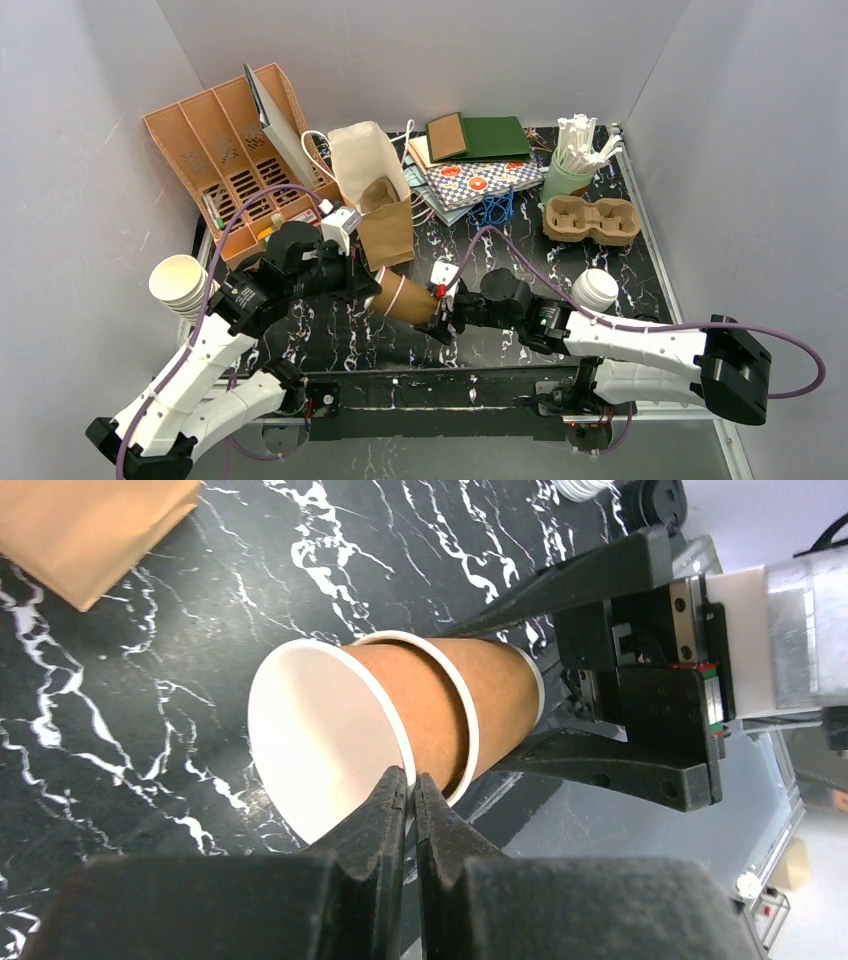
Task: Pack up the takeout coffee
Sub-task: Pick up the coffee cup, then place the coffee cup at the center of the board.
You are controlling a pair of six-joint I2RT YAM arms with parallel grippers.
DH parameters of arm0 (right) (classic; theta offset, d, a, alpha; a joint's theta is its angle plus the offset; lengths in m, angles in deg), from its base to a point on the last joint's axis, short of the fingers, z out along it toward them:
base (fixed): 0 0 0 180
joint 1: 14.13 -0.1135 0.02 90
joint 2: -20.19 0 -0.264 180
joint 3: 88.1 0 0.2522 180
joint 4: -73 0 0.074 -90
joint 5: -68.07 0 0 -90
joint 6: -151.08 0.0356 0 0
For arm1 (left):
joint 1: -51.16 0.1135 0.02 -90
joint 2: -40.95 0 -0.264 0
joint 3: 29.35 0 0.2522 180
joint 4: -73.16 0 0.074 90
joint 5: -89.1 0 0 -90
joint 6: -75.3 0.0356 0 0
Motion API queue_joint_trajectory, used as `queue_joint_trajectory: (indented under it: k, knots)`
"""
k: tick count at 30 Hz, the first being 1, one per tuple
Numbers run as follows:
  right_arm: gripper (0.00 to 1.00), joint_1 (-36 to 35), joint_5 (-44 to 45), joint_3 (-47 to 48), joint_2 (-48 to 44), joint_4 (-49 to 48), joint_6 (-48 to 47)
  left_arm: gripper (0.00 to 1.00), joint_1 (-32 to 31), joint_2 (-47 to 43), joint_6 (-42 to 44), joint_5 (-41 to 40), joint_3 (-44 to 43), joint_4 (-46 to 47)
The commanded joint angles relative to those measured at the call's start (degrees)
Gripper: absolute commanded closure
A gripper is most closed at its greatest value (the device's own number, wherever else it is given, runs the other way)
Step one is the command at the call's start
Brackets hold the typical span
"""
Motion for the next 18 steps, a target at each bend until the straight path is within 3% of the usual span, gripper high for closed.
queue_joint_trajectory:
  k: [1,4,12,18]
  knots:
    - [0.43,-0.05,0.75,-1.82,-1.44,1.90,0.56,1.00,0.76,-0.69,0.97,-3.38,-1.92,-2.31]
    - [0.43,-0.12,1.19,-2.16,-2.28,2.15,0.63,1.00,0.72,-0.72,0.72,-5.65,-2.05,-3.02]
    - [0.43,-0.12,11.60,-2.73,-2.50,4.25,2.22,1.00,0.70,4.43,1.53,-35.97,-9.70,-18.23]
    - [0.44,-0.12,16.73,-6.34,-5.91,-0.83,4.62,1.00,0.70,9.92,0.40,-38.30,-7.58,-18.20]
